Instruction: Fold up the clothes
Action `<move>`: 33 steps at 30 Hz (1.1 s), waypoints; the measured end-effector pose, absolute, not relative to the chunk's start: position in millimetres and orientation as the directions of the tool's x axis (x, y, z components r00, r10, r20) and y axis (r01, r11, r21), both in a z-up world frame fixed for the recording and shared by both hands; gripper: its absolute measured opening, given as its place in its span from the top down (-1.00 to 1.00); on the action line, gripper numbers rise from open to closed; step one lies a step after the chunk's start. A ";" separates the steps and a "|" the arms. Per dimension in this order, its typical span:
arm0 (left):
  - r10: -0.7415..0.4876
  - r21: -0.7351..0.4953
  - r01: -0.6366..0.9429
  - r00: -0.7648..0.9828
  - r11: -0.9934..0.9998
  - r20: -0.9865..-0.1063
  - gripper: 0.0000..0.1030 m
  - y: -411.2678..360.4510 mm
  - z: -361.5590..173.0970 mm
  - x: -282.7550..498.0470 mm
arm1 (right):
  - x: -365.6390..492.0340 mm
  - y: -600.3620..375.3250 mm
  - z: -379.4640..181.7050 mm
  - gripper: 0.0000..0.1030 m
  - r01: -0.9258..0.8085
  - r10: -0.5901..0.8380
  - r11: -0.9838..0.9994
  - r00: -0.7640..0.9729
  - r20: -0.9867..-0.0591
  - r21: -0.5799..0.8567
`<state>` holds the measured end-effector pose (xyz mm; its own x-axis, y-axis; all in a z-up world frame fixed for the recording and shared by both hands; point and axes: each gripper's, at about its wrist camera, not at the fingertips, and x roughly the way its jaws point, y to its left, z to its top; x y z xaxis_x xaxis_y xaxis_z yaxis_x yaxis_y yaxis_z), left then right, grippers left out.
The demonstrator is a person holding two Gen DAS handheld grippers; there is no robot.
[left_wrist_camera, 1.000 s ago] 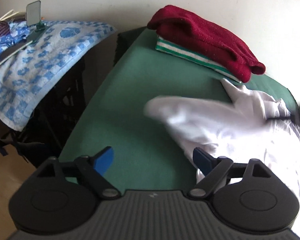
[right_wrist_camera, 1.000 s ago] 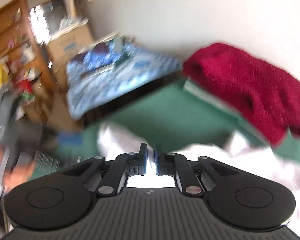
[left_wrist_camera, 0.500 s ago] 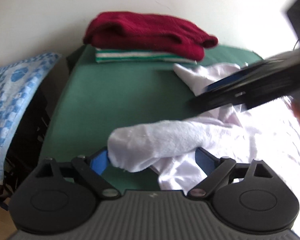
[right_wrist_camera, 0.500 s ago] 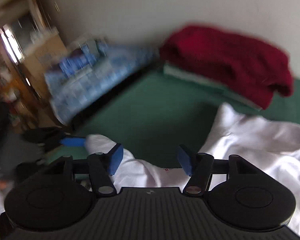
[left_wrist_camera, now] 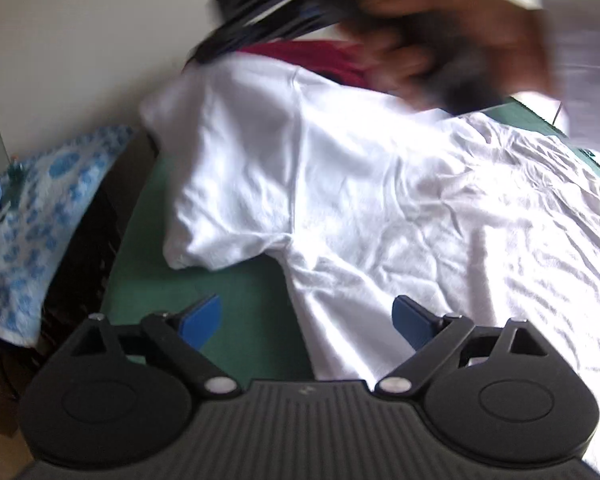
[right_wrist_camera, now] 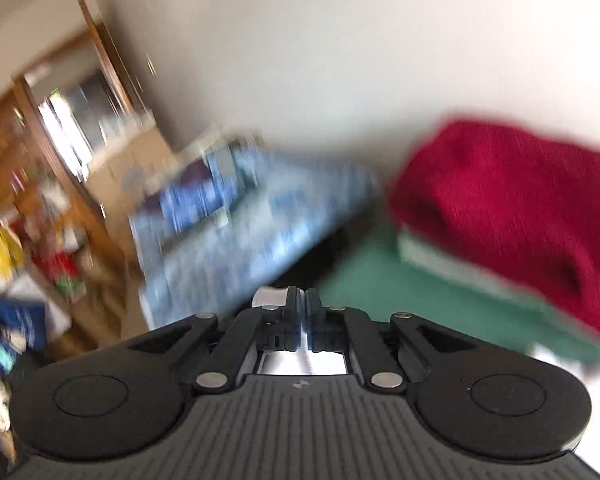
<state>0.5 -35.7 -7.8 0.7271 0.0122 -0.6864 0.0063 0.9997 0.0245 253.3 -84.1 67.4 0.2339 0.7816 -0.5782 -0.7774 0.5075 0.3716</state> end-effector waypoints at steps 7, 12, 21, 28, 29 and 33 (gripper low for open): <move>0.039 0.104 0.041 0.744 0.994 -0.666 -0.84 -44.4 -2.5 23.7 | 258.4 -113.7 65.2 0.20 -0.701 0.803 0.572 0.373 -0.464 0.426; -0.001 0.101 0.084 0.772 0.991 -0.636 -0.80 -36.0 8.2 59.8 | 269.2 -182.3 52.6 0.10 -0.524 0.539 0.827 0.637 -0.551 0.204; 0.016 0.174 0.158 0.696 0.972 -0.718 -0.76 -61.2 -28.7 144.3 | 355.6 -255.6 -5.5 -0.35 -0.354 0.196 0.933 0.643 -0.741 -0.060; 0.056 0.156 0.084 0.688 0.984 -0.723 -0.98 -56.1 -35.5 134.8 | 375.2 -259.2 -10.2 0.95 -0.301 0.234 0.954 0.706 -0.668 0.016; 0.058 0.140 0.064 0.690 0.988 -0.722 -0.99 -53.8 -36.8 132.5 | 382.8 -265.1 -11.1 0.95 -0.246 0.206 0.969 0.724 -0.658 0.032; 0.054 0.068 -0.007 0.696 0.998 -0.716 -0.99 -45.1 -41.7 124.1 | 400.4 -276.4 -18.0 0.87 -0.137 0.106 0.991 0.747 -0.657 0.005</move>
<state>124.1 -45.1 -41.7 0.6965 0.0538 -0.7156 -0.0068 0.9976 0.0684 400.4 -276.4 -18.0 0.7466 0.1065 -0.6567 -0.1372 0.9905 0.0046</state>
